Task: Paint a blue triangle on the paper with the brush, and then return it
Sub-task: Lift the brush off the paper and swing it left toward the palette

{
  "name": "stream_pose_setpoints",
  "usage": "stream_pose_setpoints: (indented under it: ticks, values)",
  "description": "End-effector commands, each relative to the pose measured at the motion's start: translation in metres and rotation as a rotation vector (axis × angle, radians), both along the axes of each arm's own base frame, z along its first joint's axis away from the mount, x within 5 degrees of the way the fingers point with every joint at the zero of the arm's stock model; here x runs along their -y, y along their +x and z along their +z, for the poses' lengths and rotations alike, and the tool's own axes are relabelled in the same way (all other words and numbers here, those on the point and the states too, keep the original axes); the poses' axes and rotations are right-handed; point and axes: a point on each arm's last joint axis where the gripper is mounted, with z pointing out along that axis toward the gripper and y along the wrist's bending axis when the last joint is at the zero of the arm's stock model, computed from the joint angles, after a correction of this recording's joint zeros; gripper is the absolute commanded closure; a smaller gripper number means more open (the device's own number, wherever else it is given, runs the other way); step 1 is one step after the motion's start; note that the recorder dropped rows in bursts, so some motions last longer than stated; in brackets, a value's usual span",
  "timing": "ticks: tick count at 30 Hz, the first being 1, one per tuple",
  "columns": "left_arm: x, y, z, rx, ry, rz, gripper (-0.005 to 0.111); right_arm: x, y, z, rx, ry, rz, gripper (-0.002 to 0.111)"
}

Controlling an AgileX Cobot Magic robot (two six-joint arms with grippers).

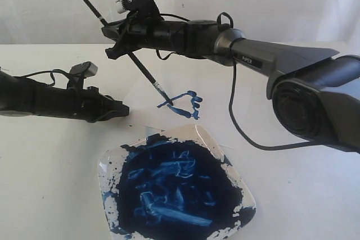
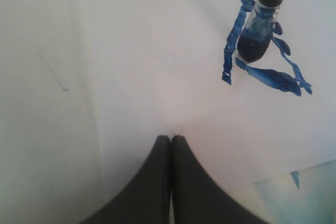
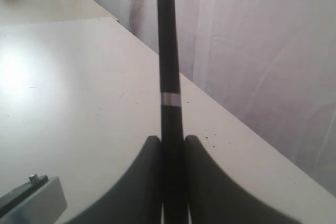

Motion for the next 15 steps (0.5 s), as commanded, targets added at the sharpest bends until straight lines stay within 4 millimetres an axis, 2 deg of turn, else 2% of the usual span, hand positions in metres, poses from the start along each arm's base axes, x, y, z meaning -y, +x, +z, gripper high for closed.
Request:
stream_pose_setpoints:
  ticks: [1, 7, 11, 15]
  values:
    - [-0.001, -0.003, -0.007, -0.006, 0.057, -0.009, 0.107, 0.0, -0.001, 0.01, 0.023, 0.012, 0.008, 0.108]
    - [-0.001, -0.003, -0.007, -0.006, 0.057, -0.009, 0.107, 0.001, -0.009, 0.025, -0.01, 0.056, 0.072, 0.108]
    - [-0.001, -0.003, -0.007, -0.006, 0.057, -0.009, 0.107, 0.005, -0.014, 0.043, 0.021, -0.011, 0.088, 0.108]
    - [-0.001, -0.003, -0.007, -0.006, 0.057, -0.009, 0.107, 0.017, -0.014, 0.061, -0.037, -0.044, 0.077, 0.108]
